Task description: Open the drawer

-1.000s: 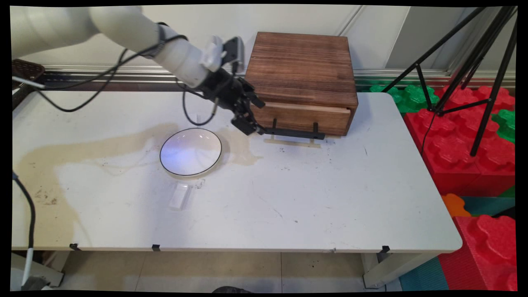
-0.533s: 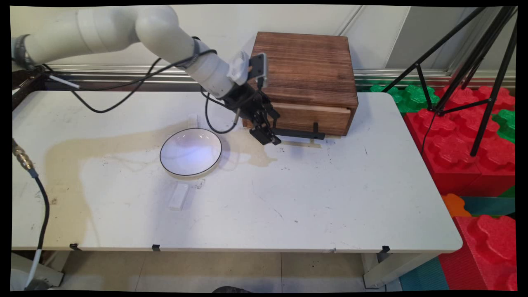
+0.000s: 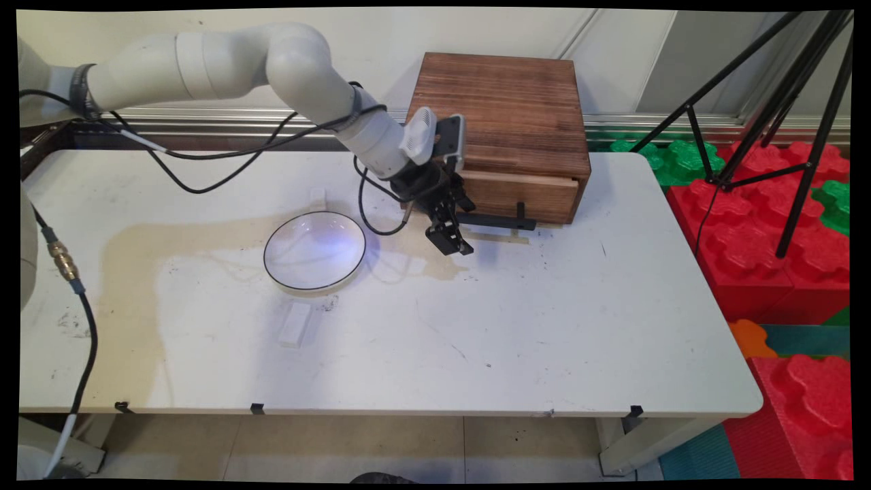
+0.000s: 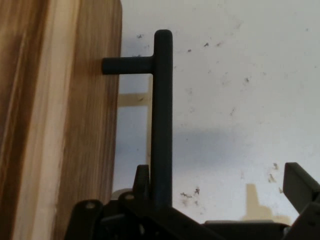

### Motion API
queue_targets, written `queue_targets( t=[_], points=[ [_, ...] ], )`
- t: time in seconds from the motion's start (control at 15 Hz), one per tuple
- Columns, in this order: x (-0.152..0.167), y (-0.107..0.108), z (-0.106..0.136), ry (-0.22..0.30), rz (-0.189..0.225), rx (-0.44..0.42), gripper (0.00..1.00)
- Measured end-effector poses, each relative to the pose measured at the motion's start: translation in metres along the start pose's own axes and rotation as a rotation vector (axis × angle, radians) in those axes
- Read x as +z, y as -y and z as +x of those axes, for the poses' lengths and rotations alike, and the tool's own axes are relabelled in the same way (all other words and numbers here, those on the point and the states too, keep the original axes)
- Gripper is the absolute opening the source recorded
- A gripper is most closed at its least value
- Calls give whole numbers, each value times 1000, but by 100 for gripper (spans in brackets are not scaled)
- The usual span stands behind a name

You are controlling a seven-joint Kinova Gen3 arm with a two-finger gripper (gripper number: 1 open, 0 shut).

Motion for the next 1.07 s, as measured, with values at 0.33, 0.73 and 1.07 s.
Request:
queue_targets(
  t=[0.33, 0.73, 1.07],
  points=[
    [16, -3, 1, 25, -4, 62, 100],
    [26, -9, 5, 33, -10, 107, 100],
    [30, -17, 8, 34, -16, 129, 100]
  ],
)
